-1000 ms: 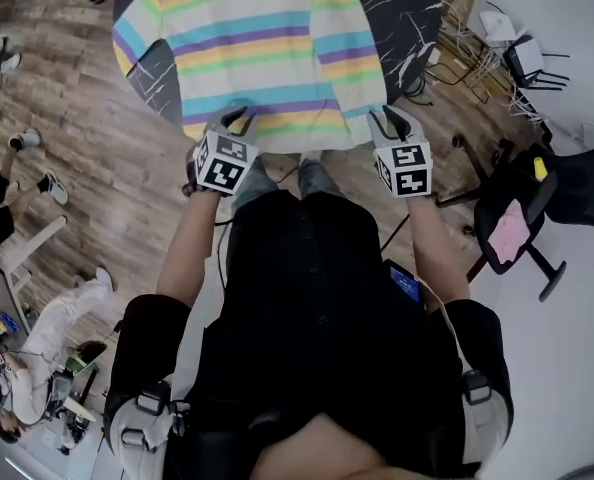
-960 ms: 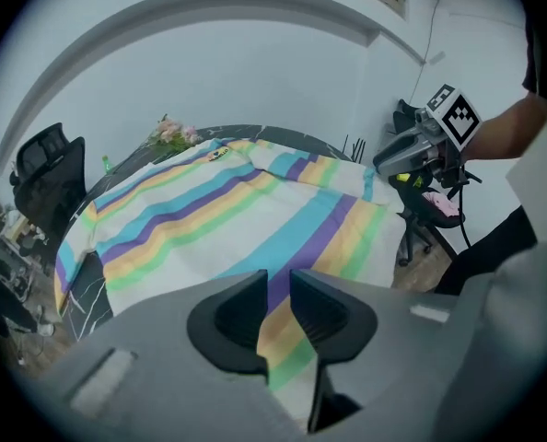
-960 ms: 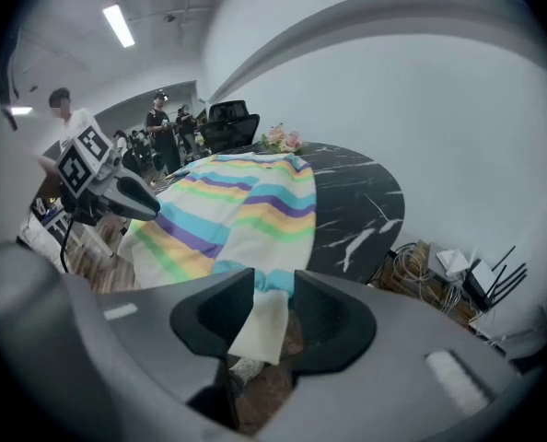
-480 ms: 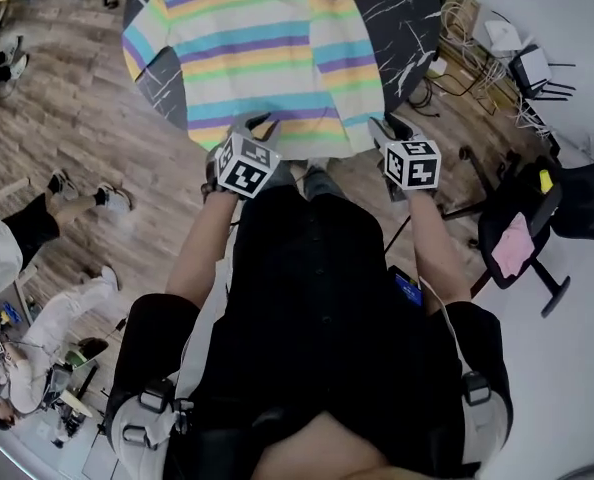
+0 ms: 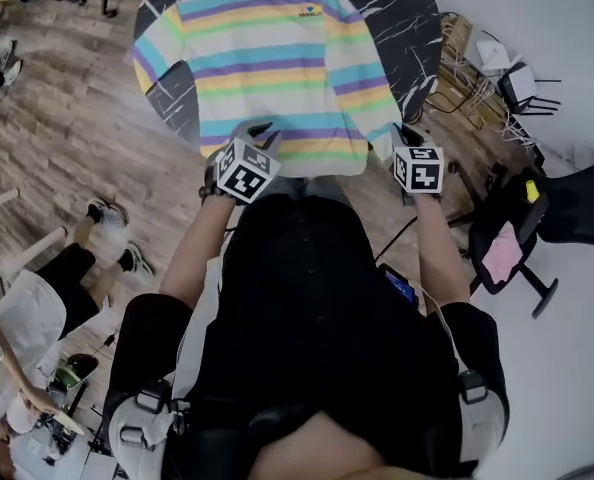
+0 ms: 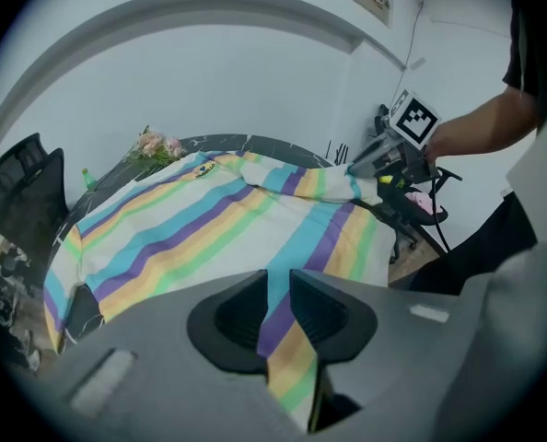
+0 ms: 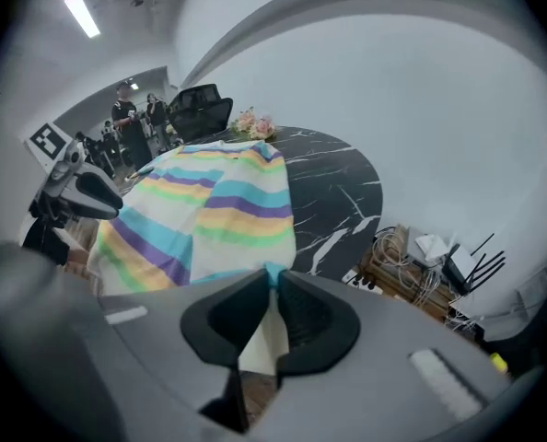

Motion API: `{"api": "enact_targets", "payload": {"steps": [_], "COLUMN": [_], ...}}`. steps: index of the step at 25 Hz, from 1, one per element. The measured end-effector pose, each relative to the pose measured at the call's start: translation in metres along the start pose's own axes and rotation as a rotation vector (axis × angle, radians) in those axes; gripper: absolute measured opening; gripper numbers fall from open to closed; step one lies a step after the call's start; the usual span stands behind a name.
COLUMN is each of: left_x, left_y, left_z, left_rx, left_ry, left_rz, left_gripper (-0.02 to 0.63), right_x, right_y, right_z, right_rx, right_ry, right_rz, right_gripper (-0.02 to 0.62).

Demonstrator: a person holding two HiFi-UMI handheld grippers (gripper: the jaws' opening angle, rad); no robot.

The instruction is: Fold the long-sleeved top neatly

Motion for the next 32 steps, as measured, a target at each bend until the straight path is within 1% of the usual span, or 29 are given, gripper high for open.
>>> {"api": "enact_targets", "payload": {"steps": [2, 5, 8, 10, 15, 20, 24, 28, 32], "left_x": [-0.006, -0.007, 0.000, 0.005, 0.029, 0.058, 0.079, 0.089, 0.092], "left_y": [0.001, 0.002, 0.007, 0.015, 0.042, 0.067, 0.080, 0.085, 0.086], "left_z": [0.002, 0.006, 0.014, 0.021, 0.049, 0.081, 0.105, 0.126, 0.134], "left_rx": [0.003, 0.006, 0.001, -0.006, -0.034, -0.063, -0.082, -0.087, -0.105], "left_ry": [0.011, 0.004, -0.004, -0.018, -0.082, -0.202, -0.266, -0.306, -0.329], "left_rz": [-0.001, -0.005, -0.008, -0.003, 0.039, 0.118, 0.170, 0.215, 0.246], "left_gripper": [0.081, 0.081, 0.081, 0.081, 0.081, 0.081, 0.081, 0.081, 0.081], "right_x": [0.012, 0.032, 0.056, 0.075, 0.125, 0.183, 0.224, 0.258, 0.277], "right_y": [-0.002, -0.006, -0.007, -0.003, 0.005, 0.007, 0.004, 0.006, 0.010], "right_z": [0.009, 0.024, 0.039, 0.050, 0.066, 0.089, 0.106, 0.126, 0.143], "right_rx": [0.010, 0.019, 0.022, 0.021, 0.005, -0.022, -0.033, -0.035, -0.029], "right_ry": [0.004, -0.008, -0.026, -0.049, -0.126, -0.254, -0.311, -0.365, -0.391], "right_rz": [-0.041, -0.094, -0.121, -0.123, -0.069, -0.003, 0.033, 0.050, 0.064], "right_gripper": [0.041, 0.041, 0.041, 0.040, 0.040, 0.040, 0.040, 0.040, 0.040]}}
Point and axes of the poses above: the fingertips, and each gripper's own axes: y forward along the fingers, x to its right, z out of its top, the point moved 5 cm from there along -y, backward along the fingers, and after that the axes turned 12 degrees about z, right-handed, at the moved point
